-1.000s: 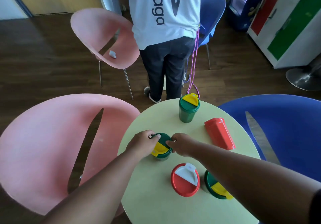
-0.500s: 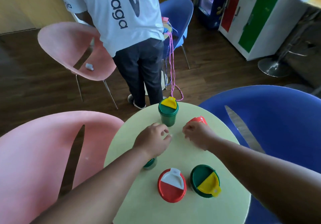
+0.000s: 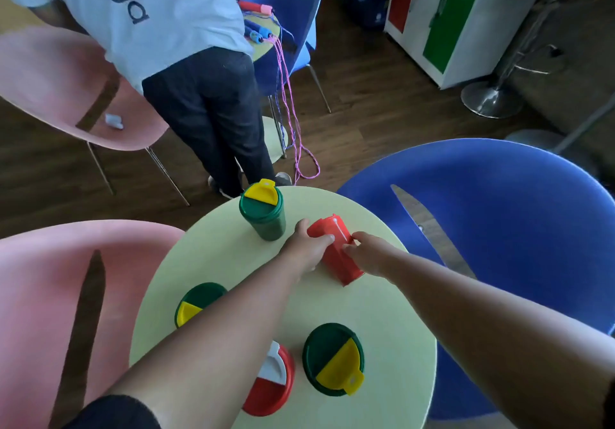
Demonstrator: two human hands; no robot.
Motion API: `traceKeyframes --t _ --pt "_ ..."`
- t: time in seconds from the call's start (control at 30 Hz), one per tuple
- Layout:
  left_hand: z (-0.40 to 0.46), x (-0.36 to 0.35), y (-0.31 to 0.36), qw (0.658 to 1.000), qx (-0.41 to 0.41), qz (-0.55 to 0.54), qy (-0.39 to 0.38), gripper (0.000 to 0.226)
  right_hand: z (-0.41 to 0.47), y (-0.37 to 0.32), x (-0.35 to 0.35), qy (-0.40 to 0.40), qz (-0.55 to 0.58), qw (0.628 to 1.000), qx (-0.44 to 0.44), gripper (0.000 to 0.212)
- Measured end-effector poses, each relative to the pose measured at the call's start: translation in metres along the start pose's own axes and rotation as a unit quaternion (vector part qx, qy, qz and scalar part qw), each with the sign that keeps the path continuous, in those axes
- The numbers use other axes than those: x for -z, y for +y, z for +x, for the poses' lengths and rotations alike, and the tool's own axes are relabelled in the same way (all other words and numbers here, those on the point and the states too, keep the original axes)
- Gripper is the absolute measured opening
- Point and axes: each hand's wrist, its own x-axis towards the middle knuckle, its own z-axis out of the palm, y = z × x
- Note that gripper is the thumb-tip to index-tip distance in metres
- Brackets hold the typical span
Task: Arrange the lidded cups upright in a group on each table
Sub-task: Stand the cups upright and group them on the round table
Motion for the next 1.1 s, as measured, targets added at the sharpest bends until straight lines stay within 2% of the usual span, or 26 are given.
traceKeyframes --t 0.2,0.37,0.53,0.8,1.1 --pt "0.016 -0.006 -0.011 0.999 -0.038 0.014 0.037 0.064 0.005 0.008 -0.005 0.008 0.076 0.997 0.013 0.041" --pt "-0.013 0.007 -0.007 0.988 -0.125 0.073 0.061 0.044 -0.012 0.008 -0.003 0.016 0.152 0.988 0.025 0.047" --pt "-0.041 0.024 -0.020 0.965 -0.222 0.138 0.017 0.038 -0.032 0.012 -0.013 0.030 0.188 0.981 0.035 0.048" --pt "-0.070 0.040 -0.036 0.932 -0.268 0.243 -0.021 0.033 -0.059 0.008 -0.024 0.047 0.091 0.994 0.025 0.043" --pt "-0.082 0.040 -0.048 0.926 -0.269 0.265 -0.006 0.032 -0.067 0.003 -0.028 0.046 0.023 0.998 0.039 0.041"
